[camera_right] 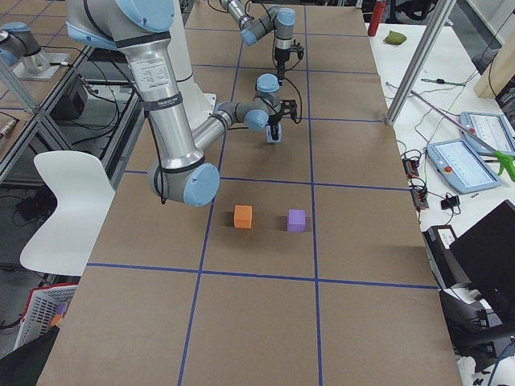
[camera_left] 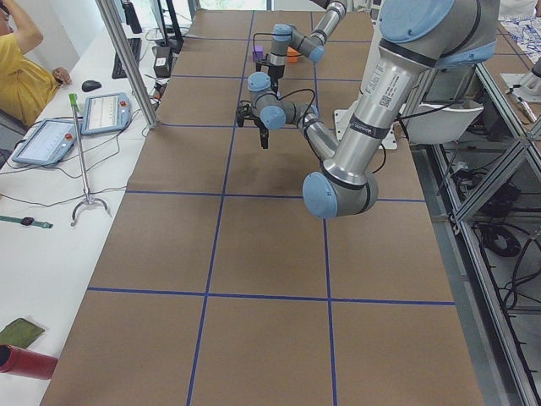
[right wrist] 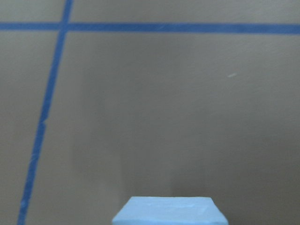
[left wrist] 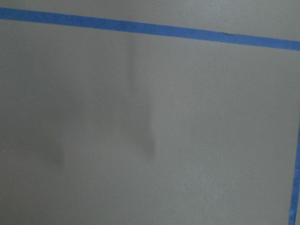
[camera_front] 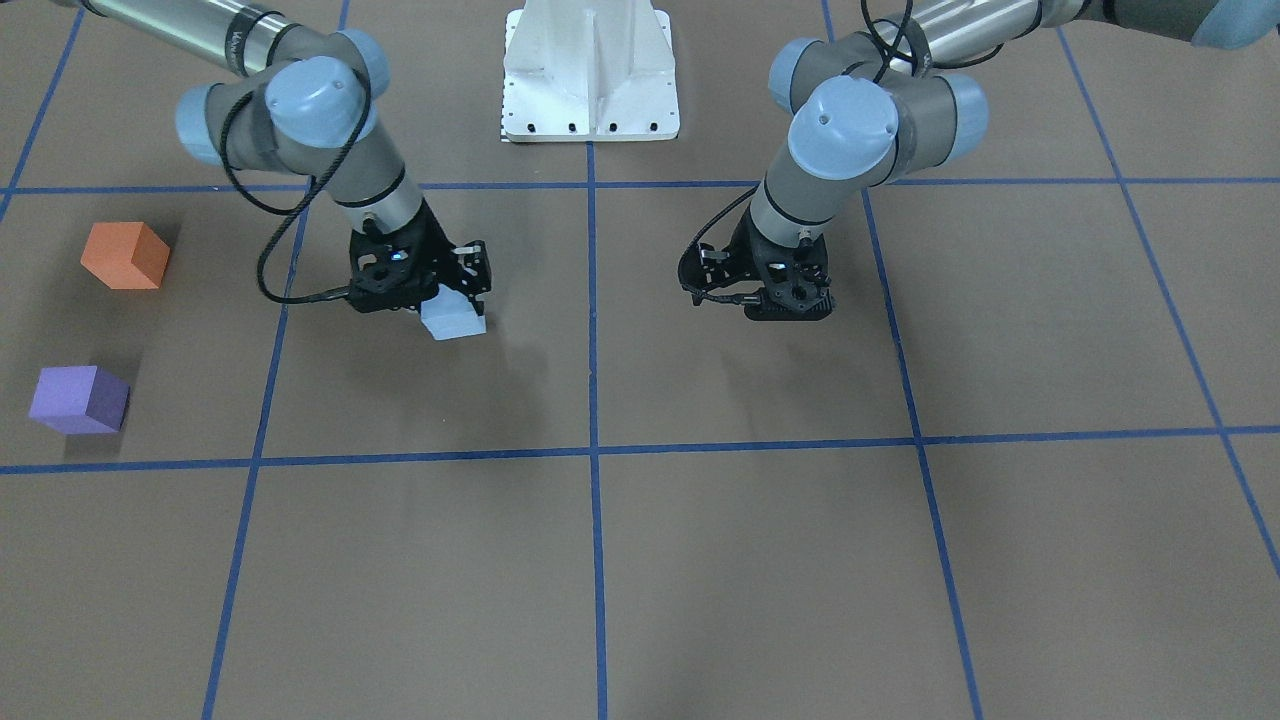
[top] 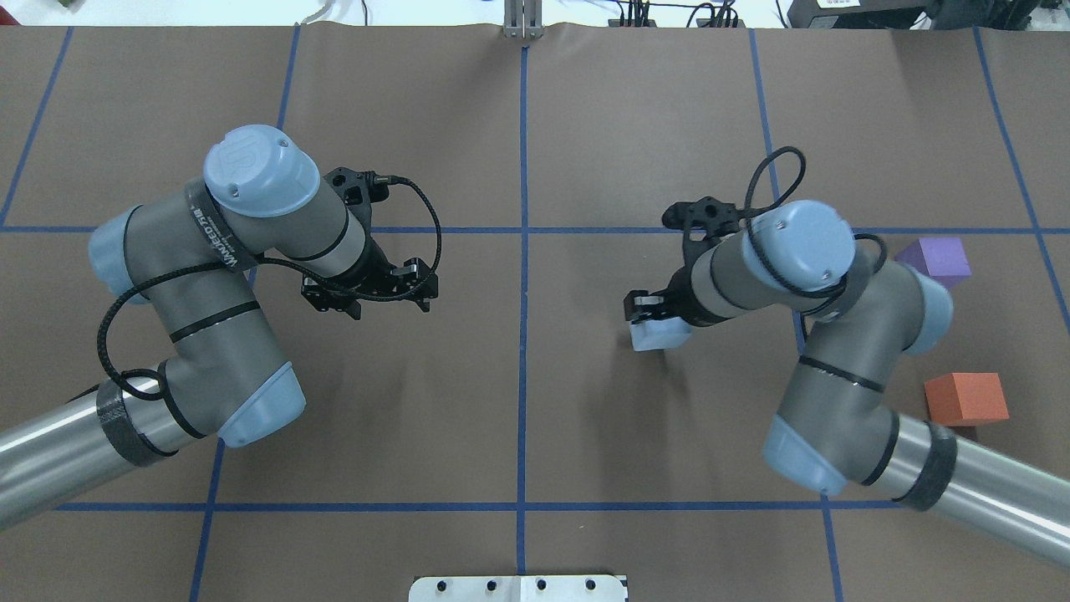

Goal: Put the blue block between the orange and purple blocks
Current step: 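Grasp the light blue cube with the right gripper, then carry the light blue cube with the right gripper between purple and orange cubes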

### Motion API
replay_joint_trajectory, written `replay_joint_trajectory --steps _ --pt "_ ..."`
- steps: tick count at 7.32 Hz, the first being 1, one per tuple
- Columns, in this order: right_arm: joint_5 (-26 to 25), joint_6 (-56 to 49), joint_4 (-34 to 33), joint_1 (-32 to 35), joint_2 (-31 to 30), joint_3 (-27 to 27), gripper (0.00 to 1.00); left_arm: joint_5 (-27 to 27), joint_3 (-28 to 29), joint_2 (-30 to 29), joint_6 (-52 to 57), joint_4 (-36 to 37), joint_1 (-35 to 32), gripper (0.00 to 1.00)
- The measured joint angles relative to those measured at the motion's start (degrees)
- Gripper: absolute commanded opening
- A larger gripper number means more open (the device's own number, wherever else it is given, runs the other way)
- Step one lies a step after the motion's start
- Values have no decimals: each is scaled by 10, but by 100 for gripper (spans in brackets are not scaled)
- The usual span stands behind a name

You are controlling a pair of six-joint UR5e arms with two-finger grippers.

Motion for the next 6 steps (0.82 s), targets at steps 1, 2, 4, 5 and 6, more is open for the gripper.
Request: replay_joint_trajectory --steps 1,2,4,5,6 --pt "59 -26 2 57 -51 19 0 0 0 -1 -1 0 0 100" --pt "99 -78 4 107 -110 33 0 0 0 -1 -2 0 0 100" --pt "126 -181 7 177 -206 42 0 1 0 -2 -4 0 1 100" --pt "127 -202 8 193 -239 44 0 1 -1 -3 -6 0 1 100" --pt "127 -210 14 200 -262 44 0 2 -2 -3 -7 1 1 100"
